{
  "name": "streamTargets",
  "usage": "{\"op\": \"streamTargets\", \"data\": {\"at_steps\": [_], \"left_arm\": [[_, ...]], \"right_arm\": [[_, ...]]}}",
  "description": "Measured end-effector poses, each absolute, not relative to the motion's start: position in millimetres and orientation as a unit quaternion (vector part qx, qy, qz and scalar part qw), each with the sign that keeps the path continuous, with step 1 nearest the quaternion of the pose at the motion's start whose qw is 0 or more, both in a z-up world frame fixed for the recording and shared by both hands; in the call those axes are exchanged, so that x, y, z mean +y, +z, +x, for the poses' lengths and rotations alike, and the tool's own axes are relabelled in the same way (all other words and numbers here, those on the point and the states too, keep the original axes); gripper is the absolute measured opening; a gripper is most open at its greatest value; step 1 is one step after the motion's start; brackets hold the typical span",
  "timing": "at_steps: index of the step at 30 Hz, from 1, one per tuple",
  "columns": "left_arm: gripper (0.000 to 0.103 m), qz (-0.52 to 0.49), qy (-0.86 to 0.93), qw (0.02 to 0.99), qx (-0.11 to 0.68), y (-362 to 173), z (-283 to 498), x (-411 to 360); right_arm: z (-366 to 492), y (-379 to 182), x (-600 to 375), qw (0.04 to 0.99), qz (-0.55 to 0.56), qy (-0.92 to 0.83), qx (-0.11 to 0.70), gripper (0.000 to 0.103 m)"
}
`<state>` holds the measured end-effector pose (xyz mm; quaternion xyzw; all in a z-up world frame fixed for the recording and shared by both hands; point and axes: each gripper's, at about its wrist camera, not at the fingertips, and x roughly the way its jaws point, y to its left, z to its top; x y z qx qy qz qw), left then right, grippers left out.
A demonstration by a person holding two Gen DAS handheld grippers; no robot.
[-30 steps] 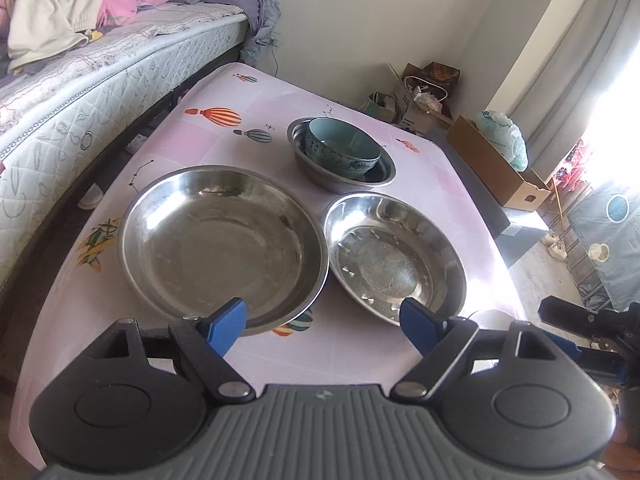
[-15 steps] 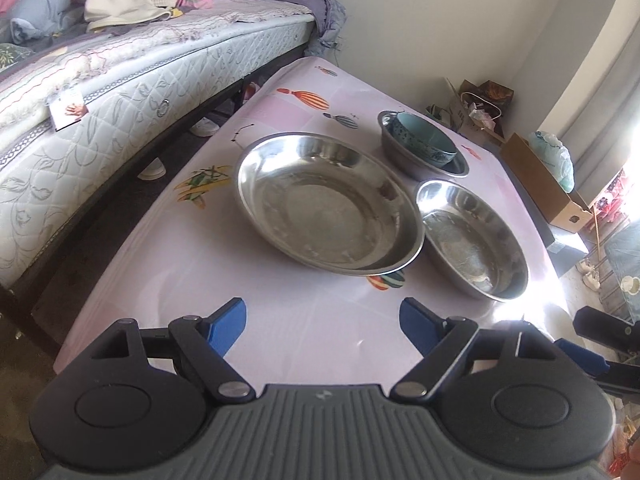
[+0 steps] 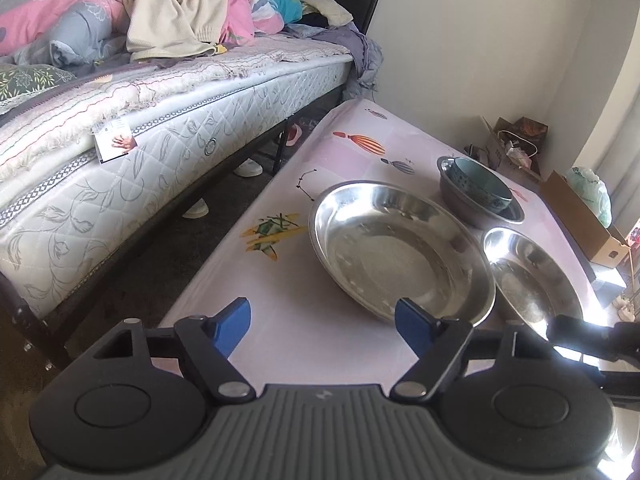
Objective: Organize plates and bowls
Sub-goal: 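Move the right tool over to another stainless steel bowl's rim, then close the right tool on the stainless bowl rim while the left tool grips its opposite rim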
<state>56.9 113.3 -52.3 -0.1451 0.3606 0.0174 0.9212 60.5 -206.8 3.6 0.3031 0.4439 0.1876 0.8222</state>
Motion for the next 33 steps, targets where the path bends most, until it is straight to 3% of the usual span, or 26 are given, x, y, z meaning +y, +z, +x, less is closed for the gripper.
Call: {"op": "streamTargets", "data": {"at_steps": [5,12,17,21,23,33], "left_arm": [[0.069,-0.139,0.013,0.922,0.362,-57.0,85.3,117.3],[0.057,-0.13,-0.004,0.911,0.392,-73.8,125.2,114.8],[0.041,-0.135,-0.011,0.899,0.417,-88.1,141.6,112.8],[0.025,-0.148,-0.016,0.896,0.419,-90.4,146.6,113.9],[0.018,-0.153,-0.011,0.893,0.423,-90.5,148.8,114.3],[0.016,-0.16,-0.015,0.89,0.426,-85.0,128.0,117.8]], "right_arm": [[88.7,-12.5,-193.2,0.82,0.329,0.168,0.436,0.062],[114.3,-42.9,-187.0,0.821,0.34,0.125,0.441,0.047],[124.9,-56.0,-181.8,0.821,0.34,0.119,0.444,0.038],[131.6,-62.4,-177.9,0.82,0.334,0.124,0.447,0.021],[133.5,-62.9,-174.7,0.822,0.327,0.126,0.449,0.018],[126.8,-54.9,-170.3,0.822,0.304,0.139,0.461,0.018]]}}
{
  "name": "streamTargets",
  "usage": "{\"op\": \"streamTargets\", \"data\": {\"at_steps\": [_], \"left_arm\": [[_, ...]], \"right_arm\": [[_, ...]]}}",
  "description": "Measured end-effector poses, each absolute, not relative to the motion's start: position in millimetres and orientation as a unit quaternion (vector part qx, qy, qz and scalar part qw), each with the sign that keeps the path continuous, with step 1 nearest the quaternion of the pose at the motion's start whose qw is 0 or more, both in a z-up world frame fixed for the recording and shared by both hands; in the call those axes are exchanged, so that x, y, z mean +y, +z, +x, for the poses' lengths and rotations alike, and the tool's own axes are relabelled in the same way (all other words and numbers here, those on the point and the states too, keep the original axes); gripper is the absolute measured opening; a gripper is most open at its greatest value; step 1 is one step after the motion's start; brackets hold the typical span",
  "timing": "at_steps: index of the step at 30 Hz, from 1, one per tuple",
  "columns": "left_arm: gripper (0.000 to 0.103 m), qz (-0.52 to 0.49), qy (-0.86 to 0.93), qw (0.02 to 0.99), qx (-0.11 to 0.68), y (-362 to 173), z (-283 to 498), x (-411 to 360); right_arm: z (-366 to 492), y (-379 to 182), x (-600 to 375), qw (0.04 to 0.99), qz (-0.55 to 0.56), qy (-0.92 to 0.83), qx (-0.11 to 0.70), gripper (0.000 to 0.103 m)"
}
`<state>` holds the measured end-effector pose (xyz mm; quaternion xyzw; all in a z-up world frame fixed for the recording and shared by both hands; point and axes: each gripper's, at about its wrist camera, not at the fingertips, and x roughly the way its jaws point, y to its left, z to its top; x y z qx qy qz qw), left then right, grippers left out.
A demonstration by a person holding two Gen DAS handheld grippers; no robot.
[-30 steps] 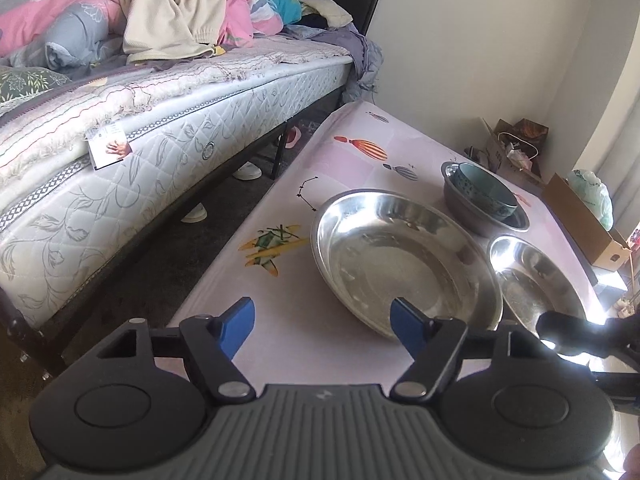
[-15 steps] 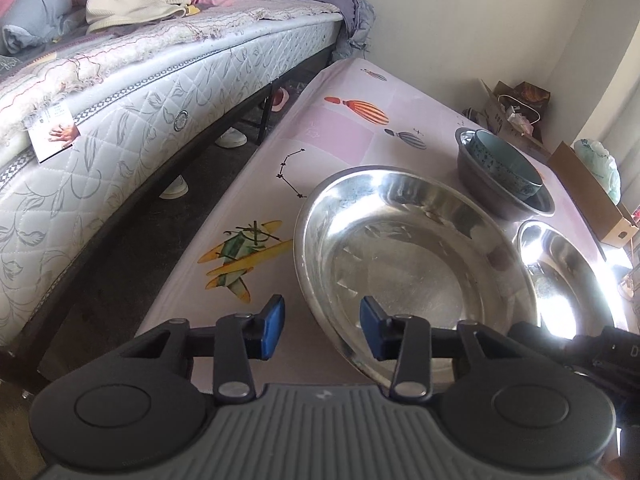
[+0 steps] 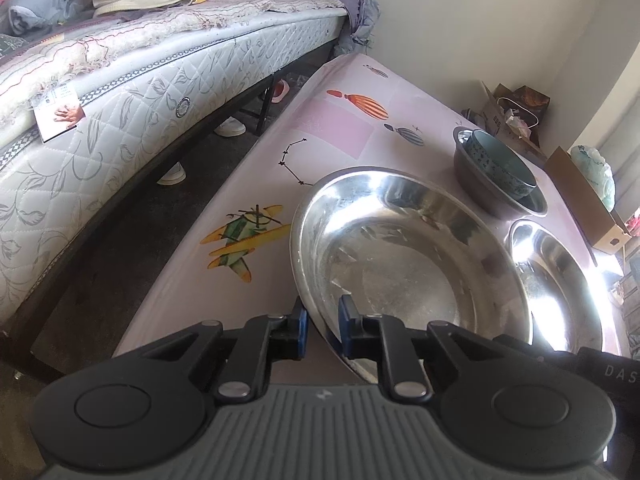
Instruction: Organize plates and bowls
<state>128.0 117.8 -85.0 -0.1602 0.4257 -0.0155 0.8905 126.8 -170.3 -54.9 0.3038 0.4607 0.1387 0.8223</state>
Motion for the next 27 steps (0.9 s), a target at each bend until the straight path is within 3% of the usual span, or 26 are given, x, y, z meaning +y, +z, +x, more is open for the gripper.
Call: {"op": "streamTargets", "data": {"at_steps": [27], "left_arm": [[0.019,-0.167,-0.118,0.867,0.454,-87.7,5.8,110.3]], "right_arm": [[-1.7,-38.1,-212.1,0.787,0.295,0.163,0.516,0.018]]}}
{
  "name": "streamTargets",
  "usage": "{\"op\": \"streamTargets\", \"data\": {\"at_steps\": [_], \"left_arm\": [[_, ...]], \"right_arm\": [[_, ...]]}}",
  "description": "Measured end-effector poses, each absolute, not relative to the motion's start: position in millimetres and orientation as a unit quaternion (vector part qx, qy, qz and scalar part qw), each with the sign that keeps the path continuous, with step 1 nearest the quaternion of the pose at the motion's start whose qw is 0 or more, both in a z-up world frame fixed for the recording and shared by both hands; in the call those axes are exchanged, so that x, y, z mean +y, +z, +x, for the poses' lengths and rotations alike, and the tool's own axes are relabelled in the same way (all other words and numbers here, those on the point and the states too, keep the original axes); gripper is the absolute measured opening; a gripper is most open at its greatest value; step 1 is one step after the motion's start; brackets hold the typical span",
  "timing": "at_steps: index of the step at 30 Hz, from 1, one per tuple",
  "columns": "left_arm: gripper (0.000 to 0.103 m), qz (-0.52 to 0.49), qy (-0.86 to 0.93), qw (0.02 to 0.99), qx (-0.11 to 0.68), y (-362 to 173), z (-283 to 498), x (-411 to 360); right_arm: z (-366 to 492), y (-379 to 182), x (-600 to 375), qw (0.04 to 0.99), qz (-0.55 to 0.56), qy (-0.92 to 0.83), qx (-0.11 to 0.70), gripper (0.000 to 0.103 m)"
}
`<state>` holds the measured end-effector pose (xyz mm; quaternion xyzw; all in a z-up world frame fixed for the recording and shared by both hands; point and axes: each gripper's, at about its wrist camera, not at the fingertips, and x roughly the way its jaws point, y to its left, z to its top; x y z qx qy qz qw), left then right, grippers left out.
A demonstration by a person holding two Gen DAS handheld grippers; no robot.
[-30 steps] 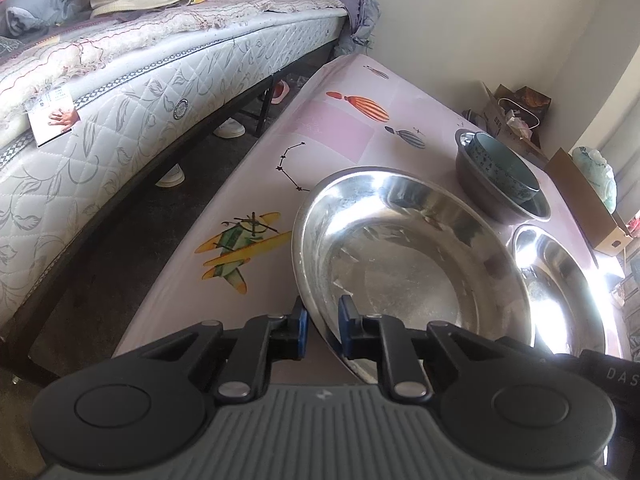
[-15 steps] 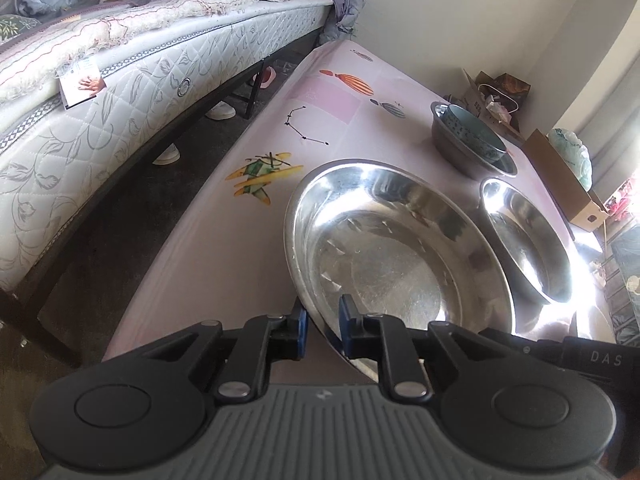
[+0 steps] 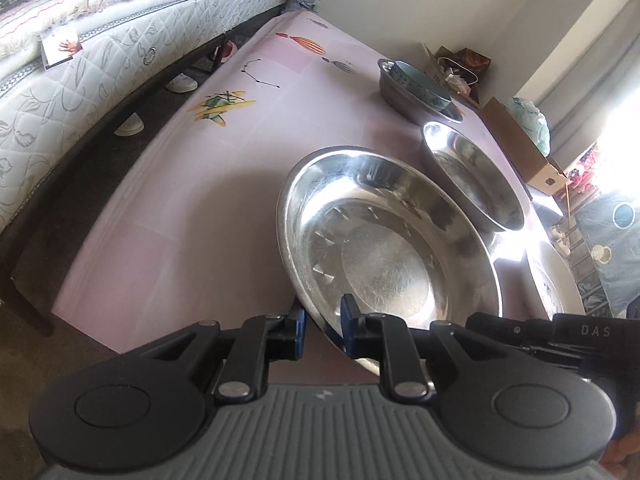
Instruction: Organize plates and bowls
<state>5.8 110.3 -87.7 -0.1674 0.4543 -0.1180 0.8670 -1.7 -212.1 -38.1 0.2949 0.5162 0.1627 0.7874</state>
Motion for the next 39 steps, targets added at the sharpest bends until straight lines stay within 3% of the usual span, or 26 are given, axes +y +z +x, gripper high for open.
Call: {"op": "streamTargets", "data": {"at_steps": [6,8,14,39], "left_arm": [[0.023,-0.146,-0.142,0.871,0.448,-88.8,-6.2,90.5],[0.032,-0.138,-0.128,0.877,0.442,-88.7,-7.7,89.7],[0.037,-0.143,-0.101,0.886,0.429,-87.4,-1.6,99.7],[0.036,-0.172,-0.126,0.876,0.433,-89.9,18.7,78.1]], "right_arm": [[-13.5,-37.1,-236.3,0.799,0.29,0.132,0.51,0.02],[-15.8,-36.2,-244.3,0.805,0.29,0.12,0.504,0.022],[-12.6,-33.2,-257.0,0.824,0.284,0.101,0.48,0.025],[-1.8,-32.1,-249.1,0.833,0.285,0.099,0.463,0.025]]}}
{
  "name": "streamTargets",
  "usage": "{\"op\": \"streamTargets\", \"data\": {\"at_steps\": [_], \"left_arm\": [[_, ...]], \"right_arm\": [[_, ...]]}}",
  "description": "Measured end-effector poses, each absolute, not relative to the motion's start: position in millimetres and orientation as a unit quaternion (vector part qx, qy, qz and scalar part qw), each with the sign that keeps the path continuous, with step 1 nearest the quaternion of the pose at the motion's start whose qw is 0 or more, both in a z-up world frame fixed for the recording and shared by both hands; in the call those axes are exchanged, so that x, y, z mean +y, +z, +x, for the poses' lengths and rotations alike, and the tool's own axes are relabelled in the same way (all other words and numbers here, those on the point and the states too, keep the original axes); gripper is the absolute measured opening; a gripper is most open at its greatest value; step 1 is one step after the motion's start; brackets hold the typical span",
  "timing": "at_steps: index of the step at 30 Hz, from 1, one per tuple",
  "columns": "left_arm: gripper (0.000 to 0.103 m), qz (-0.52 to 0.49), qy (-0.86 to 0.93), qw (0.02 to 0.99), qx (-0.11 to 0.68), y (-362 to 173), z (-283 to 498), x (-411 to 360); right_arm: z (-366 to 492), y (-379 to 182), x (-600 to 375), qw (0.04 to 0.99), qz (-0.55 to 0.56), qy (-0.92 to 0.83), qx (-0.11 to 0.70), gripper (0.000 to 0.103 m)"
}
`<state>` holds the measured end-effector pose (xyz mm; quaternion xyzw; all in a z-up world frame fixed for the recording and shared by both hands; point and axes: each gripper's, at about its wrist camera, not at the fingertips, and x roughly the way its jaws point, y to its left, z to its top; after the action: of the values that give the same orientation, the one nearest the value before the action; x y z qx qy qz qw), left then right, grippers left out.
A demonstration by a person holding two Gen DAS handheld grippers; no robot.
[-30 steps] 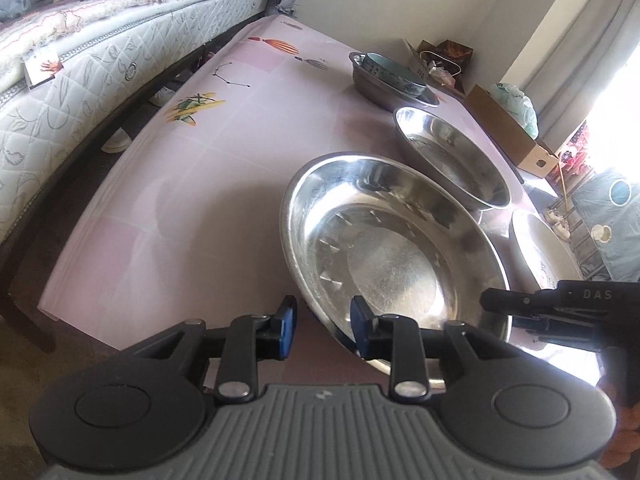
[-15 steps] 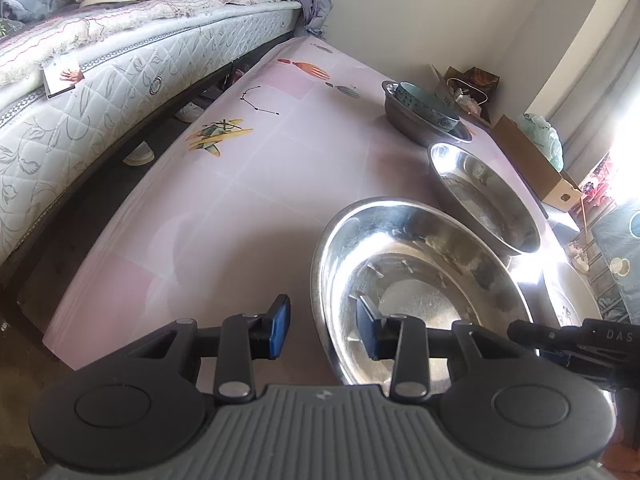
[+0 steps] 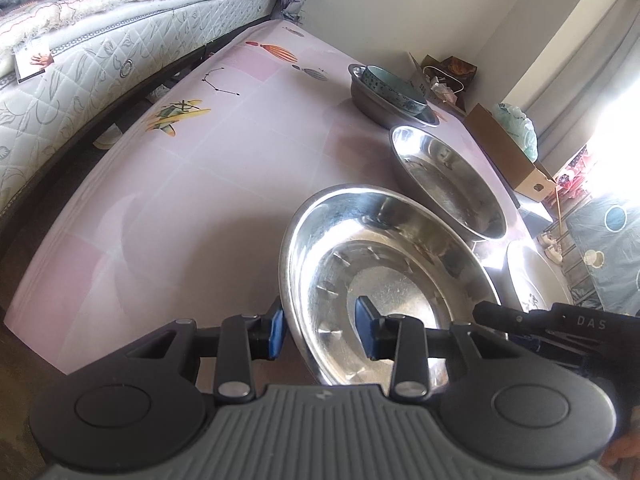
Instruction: Organize plates and bowls
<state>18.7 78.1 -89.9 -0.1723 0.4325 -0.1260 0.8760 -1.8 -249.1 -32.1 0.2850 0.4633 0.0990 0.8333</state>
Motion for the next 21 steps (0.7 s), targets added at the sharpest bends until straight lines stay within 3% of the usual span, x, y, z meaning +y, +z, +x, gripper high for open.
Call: {"op": "streamTargets", "data": {"at_steps": [21], "left_arm": [[0.032,-0.154,-0.118,0.883,0.427,-93.2,45.8,79.0]], "right_arm": [[0.0,-37.3,-248.0,0.829,0.289,0.093,0.47,0.025]]}}
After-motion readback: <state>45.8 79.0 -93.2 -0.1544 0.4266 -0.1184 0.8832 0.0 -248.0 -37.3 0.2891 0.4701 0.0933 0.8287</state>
